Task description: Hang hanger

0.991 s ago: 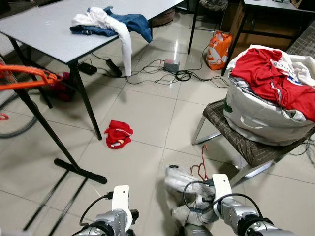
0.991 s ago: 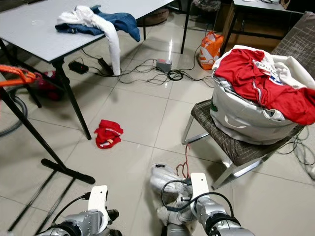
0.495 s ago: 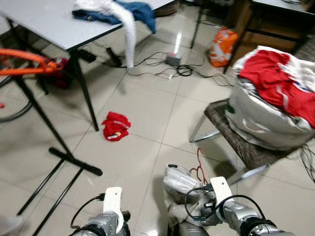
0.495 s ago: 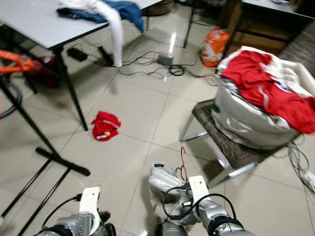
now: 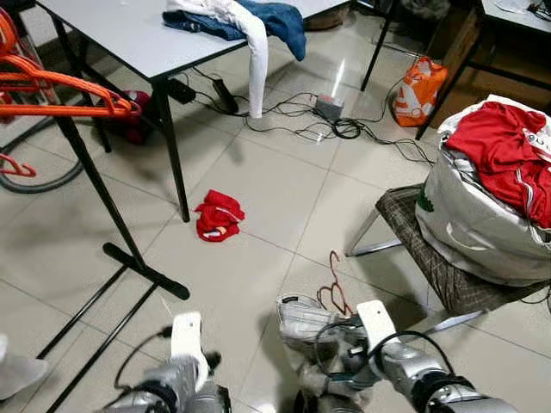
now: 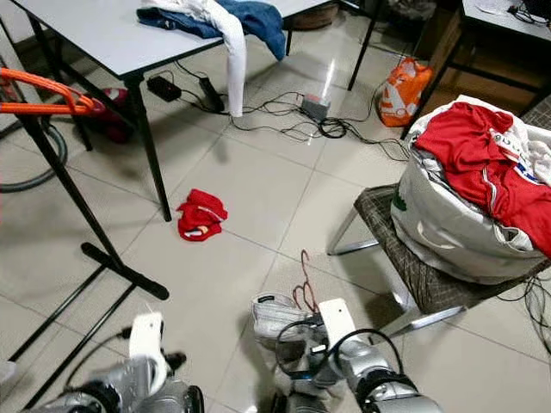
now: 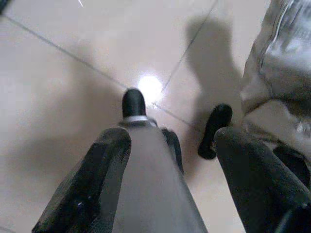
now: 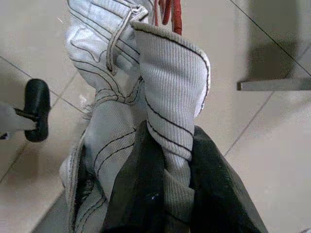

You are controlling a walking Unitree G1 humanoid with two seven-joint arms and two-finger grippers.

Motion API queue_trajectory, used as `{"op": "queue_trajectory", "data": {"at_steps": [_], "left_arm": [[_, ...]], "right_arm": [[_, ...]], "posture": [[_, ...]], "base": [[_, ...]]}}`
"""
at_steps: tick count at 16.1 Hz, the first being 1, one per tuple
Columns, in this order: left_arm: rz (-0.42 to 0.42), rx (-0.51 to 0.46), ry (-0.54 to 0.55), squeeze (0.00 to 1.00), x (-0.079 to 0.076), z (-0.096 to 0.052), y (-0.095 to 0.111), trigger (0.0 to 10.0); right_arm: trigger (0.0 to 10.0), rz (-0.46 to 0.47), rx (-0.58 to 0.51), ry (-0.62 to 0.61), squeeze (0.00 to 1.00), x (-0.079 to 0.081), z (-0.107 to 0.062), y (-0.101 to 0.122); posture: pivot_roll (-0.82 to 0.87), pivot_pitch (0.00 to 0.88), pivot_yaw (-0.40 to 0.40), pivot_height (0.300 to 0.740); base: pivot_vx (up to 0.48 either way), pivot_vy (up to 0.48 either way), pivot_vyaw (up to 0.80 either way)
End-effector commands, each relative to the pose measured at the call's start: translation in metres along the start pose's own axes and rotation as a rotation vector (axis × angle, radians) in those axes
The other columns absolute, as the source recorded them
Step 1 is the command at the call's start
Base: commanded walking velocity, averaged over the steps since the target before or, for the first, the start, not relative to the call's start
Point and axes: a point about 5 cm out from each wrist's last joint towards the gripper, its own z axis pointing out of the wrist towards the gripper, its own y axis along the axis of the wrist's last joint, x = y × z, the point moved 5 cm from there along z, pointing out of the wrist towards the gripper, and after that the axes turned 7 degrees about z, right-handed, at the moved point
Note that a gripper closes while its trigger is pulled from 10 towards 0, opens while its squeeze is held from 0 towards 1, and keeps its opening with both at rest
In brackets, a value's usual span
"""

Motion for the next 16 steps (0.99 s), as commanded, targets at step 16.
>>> {"op": "queue_trajectory", "data": {"at_steps": [16], "left_arm": [[0.031,0.023,-0.011,0.00,-0.029,0.002,-0.014,10.0]], "right_arm": [[0.0,0.189,0.005,0.016,0.00,0.016,0.002,-0.009]], "posture": [[0.05,0.040,-0.064,0.740]], "base": [[0.000,0.000,0.00]]}}
